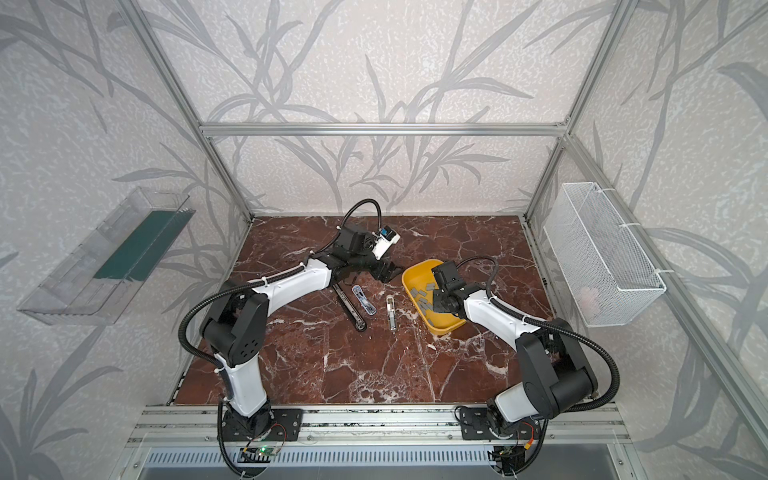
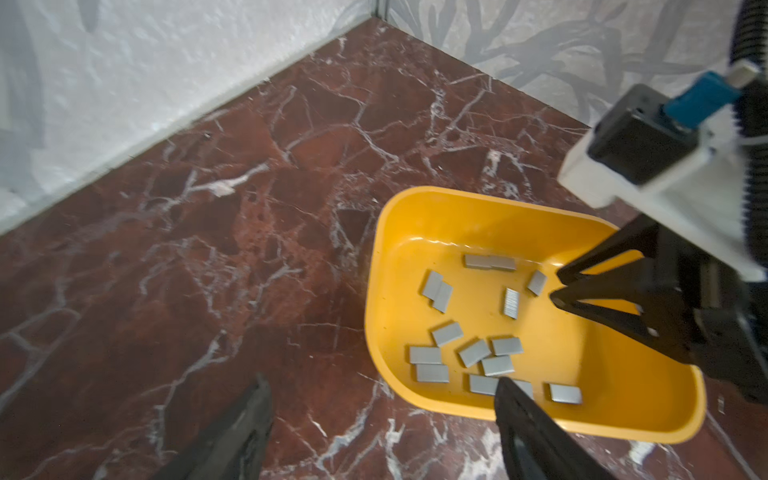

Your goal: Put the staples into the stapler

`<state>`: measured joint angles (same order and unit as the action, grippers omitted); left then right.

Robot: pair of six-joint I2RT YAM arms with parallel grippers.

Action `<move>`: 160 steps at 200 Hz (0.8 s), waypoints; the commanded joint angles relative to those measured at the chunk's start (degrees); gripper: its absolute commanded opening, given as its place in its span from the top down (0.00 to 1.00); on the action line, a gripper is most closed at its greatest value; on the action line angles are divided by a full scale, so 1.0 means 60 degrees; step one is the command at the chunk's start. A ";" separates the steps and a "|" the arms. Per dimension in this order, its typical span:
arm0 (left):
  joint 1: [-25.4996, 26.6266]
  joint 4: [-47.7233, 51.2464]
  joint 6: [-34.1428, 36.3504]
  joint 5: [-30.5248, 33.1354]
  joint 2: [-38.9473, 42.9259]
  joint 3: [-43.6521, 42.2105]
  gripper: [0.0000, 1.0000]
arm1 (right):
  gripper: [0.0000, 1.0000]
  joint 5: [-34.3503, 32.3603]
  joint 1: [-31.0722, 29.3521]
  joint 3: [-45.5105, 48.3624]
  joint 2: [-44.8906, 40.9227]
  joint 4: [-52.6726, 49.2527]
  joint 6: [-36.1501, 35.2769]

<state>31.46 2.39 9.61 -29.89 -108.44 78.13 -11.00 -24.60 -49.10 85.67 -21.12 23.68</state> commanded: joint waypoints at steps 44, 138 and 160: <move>0.0029 0.1678 0.0790 -0.0312 -0.1593 0.2168 0.28 | 0.75 0.0208 0.0042 -0.0375 0.0165 -0.0167 -0.0079; 0.0304 0.3920 0.1440 0.0535 -0.3347 0.4535 0.47 | 0.75 0.0208 0.0043 -0.0276 -0.0015 -0.0112 -0.0067; 0.0338 0.4238 0.1461 0.0561 -0.3675 0.4986 0.53 | 0.75 0.0208 0.0043 -0.0214 -0.0068 -0.0081 -0.0065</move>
<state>32.91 22.59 15.97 -27.66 -128.55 104.62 -9.96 -24.51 -50.02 86.43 -21.23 23.68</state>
